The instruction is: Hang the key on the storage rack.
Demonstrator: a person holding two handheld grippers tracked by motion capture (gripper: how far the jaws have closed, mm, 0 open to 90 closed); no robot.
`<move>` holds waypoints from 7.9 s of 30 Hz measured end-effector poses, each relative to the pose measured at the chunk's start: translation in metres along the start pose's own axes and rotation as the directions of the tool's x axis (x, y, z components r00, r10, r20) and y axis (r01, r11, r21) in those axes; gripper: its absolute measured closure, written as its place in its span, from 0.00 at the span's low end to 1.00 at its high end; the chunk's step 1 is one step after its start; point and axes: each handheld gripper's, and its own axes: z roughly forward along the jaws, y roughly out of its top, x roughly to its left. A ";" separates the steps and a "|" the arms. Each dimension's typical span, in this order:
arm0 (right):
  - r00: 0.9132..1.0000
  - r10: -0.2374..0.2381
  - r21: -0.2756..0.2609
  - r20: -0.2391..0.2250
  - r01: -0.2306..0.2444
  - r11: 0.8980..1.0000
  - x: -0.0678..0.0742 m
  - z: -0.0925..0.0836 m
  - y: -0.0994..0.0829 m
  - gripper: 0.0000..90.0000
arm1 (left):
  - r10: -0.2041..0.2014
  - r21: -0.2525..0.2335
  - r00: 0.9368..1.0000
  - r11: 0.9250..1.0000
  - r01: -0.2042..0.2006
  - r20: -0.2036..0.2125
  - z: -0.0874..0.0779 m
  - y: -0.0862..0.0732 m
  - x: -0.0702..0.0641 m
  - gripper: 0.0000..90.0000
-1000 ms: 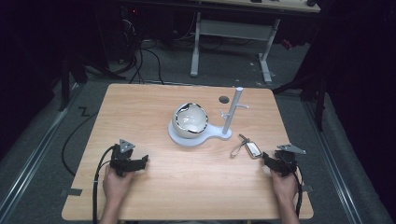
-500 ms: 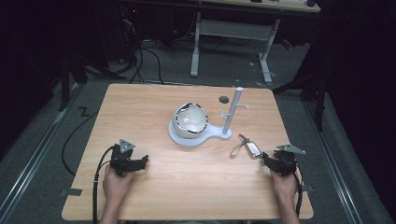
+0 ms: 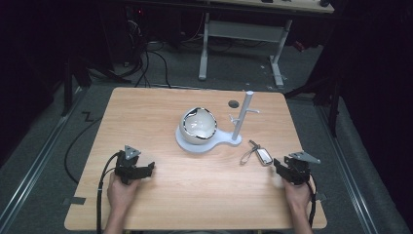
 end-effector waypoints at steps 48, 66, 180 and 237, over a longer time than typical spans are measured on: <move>0.996 -0.066 0.084 -0.065 0.072 0.994 0.034 0.053 0.032 0.48 | 0.000 0.000 1.000 1.000 0.000 0.000 0.000 0.000 0.000 0.21; 0.993 -0.069 0.048 -0.092 0.074 0.996 0.032 0.045 0.035 0.58 | 0.000 0.000 1.000 1.000 0.000 0.000 0.000 0.000 0.000 0.21; 0.912 -0.245 -0.383 -0.329 0.108 0.917 0.037 -0.083 0.157 0.58 | -0.001 -0.001 1.000 1.000 0.001 0.001 0.000 0.000 0.000 0.21; 0.908 -0.266 -0.401 -0.323 0.123 0.908 0.049 -0.079 0.179 0.58 | -0.001 -0.001 1.000 1.000 0.001 0.001 0.000 0.000 0.000 0.21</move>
